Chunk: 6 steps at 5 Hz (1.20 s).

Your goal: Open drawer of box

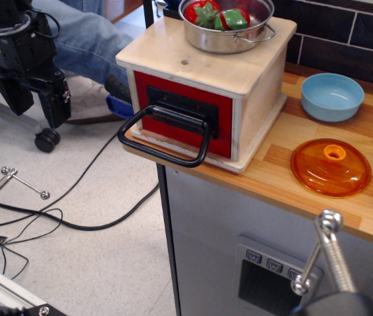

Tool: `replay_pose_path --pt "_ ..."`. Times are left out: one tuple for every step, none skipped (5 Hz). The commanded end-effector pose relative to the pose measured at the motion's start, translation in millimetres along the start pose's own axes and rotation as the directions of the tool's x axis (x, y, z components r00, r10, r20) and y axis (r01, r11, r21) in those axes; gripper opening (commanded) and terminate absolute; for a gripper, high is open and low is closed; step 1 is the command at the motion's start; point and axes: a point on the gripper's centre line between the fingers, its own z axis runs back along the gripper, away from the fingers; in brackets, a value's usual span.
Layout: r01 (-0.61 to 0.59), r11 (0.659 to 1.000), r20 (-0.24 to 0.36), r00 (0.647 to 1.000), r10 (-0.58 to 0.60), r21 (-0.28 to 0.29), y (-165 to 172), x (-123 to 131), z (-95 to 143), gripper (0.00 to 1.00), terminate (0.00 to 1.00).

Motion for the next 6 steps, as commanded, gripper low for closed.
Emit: replay_pose_path --pt "0.000 1.000 0.000 1.000 0.000 0.000 0.0 0.0 0.0 1.00 0.00" --pt "-0.007 0.997 0.001 1.000 0.007 -0.076 -21.7 3.3 25.6 1.00 0.00" --pt "-0.004 0.990 -0.009 1.000 0.003 -0.140 -43.4 1.2 48.6 1.00 0.00" --pt "0.010 0.984 0.004 1.000 -0.009 -0.177 -71.4 0.9 59.7 1.00 0.00" --pt "-0.001 0.986 0.058 0.998 0.011 -0.165 -99.3 5.1 57.6 1.00 0.00" --pt "-0.026 0.988 0.059 0.998 0.035 -0.154 -114.8 17.6 44.6 1.00 0.00"
